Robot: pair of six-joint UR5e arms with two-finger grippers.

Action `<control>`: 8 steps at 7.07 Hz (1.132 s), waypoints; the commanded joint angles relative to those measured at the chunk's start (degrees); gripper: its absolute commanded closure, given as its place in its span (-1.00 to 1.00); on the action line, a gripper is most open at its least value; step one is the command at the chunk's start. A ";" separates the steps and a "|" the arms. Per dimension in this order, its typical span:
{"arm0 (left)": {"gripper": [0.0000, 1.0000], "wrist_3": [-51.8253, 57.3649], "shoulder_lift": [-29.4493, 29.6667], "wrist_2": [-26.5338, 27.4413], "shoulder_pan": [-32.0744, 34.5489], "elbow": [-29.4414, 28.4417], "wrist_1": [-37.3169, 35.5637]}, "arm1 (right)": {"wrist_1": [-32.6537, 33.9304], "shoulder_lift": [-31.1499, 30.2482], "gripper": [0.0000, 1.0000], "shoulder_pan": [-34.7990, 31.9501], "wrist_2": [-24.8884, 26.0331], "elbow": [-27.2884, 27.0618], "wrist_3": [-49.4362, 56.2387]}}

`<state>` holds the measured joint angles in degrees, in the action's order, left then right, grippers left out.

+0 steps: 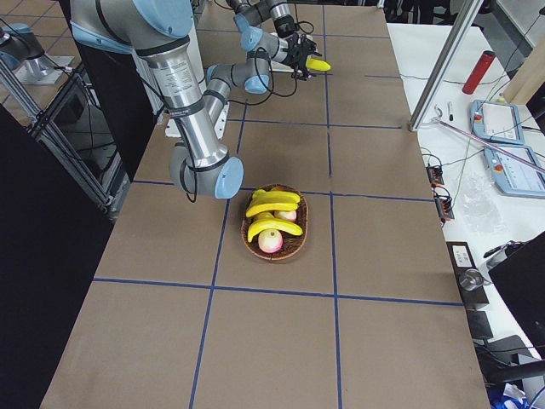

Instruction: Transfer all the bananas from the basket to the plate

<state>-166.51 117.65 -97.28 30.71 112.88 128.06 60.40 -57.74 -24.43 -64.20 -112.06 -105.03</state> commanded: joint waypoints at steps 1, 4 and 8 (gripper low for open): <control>1.00 -1.09 -0.14 -0.02 0.93 0.06 -0.09 | 0.15 -0.70 -1.00 -0.09 -1.10 -2.09 0.79; 1.00 5.18 -2.76 -16.79 15.12 -4.75 -0.45 | 4.35 -6.58 -1.00 -3.32 -12.22 -11.75 7.81; 1.00 53.78 -27.66 -24.98 19.30 2.15 0.00 | 19.45 -8.52 -1.00 -17.56 -30.54 -13.18 23.86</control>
<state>-128.47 98.27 -121.31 49.29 112.82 128.03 75.20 -65.51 -38.98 -91.57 -125.29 -86.73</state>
